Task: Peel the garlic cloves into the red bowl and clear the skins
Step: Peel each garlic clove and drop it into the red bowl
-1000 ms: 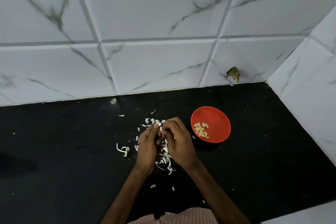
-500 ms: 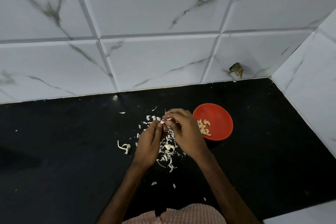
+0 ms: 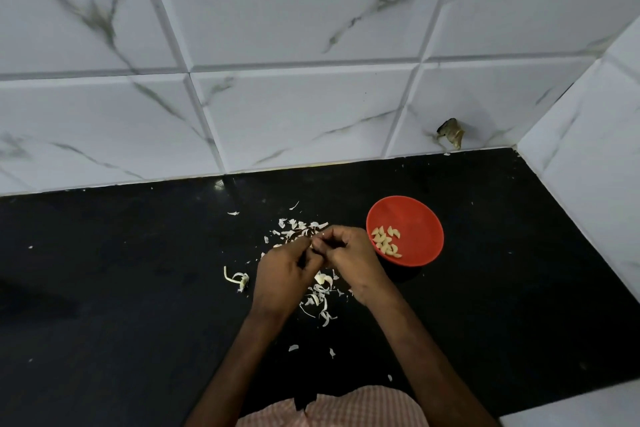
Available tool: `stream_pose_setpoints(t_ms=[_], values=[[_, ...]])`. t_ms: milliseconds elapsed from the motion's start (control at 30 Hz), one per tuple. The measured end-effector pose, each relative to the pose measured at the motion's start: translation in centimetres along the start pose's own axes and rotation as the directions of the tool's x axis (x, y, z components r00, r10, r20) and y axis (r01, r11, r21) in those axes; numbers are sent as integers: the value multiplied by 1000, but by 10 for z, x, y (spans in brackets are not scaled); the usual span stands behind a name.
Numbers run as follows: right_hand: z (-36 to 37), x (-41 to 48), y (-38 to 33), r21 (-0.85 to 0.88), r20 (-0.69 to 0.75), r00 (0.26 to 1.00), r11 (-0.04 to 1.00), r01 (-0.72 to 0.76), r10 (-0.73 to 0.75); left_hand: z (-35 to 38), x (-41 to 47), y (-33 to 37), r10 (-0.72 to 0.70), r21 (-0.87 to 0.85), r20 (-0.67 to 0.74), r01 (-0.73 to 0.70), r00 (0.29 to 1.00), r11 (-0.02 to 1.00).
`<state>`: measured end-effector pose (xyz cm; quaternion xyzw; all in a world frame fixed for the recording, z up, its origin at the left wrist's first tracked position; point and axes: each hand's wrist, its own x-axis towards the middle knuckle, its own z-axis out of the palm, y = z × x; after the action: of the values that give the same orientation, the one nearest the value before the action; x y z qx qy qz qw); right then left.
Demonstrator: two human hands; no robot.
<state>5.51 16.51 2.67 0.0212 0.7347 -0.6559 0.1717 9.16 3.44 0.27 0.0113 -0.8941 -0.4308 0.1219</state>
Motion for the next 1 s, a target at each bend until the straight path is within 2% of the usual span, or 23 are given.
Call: stream_pose_setpoints(t_ms=[67, 133, 167, 200, 233, 267, 300, 333, 367, 433, 467, 500, 567, 633, 700, 800, 900, 1000], values=[[-4, 0, 5, 202, 70, 989, 969, -144, 132, -1, -2, -2, 88, 155, 10, -89, 996, 984], [-5, -3, 12, 291, 93, 976, 932, -217, 198, 1, -5, -4, 157, 264, 51, -165, 986, 950], [-4, -5, 18, 262, 58, 983, 948, -183, 174, 3, -6, -4, 140, 275, 62, -152, 988, 949], [-2, -6, 24, 148, -24, 996, 986, -78, 82, 6, -8, -2, 82, 246, 52, -92, 995, 965], [0, -8, 30, -26, -102, 992, 997, 69, -72, 9, -9, 0, -8, 137, 40, 3, 999, 991], [3, -10, 34, -173, -134, 962, 962, 213, -237, 12, -10, 0, -110, -60, 54, 113, 992, 992], [5, -12, 37, -261, -133, 915, 904, 338, -381, 13, -11, 1, -194, -291, 106, 217, 975, 932], [4, -13, 39, -306, -115, 865, 846, 437, -488, 13, -10, 3, -267, -478, 189, 326, 945, 816], [2, -12, 42, -333, -80, 824, 795, 508, -560, 13, -10, 3, -346, -581, 289, 451, 892, 677], [-7, -9, 47, -337, 19, 785, 735, 589, -620, 14, -10, -3, -468, -620, 497, 677, 730, 398], [-11, -9, 50, -331, 61, 778, 723, 606, -625, 16, -11, -7, -493, -601, 566, 740, 661, 303], [-14, -8, 52, -320, 85, 784, 729, 605, -614, 18, -12, -10, -496, -586, 600, 767, 627, 261], [-17, -8, 56, -274, 74, 842, 801, 533, -535, 22, -14, -13, -481, -580, 597, 759, 643, 295], [-16, -9, 59, -248, 69, 888, 854, 457, -455, 23, -16, -12, -451, -574, 515, 684, 729, 450], [-12, -10, 63, -262, 98, 900, 861, 435, -425, 22, -15, -11, -371, -570, 420, 559, 828, 602], [-6, -13, 67, -290, 79, 900, 854, 431, -428, 26, -17, -11, -226, -519, 355, 393, 907, 759], [0, -16, 72, -286, 8, 916, 877, 386, -401, 31, -24, -10, -182, -490, 314, 323, 932, 810], [0, -16, 78, -164, -201, 946, 961, 224, -254, 33, -24, -18, -157, -408, 250, 251, 955, 878]])
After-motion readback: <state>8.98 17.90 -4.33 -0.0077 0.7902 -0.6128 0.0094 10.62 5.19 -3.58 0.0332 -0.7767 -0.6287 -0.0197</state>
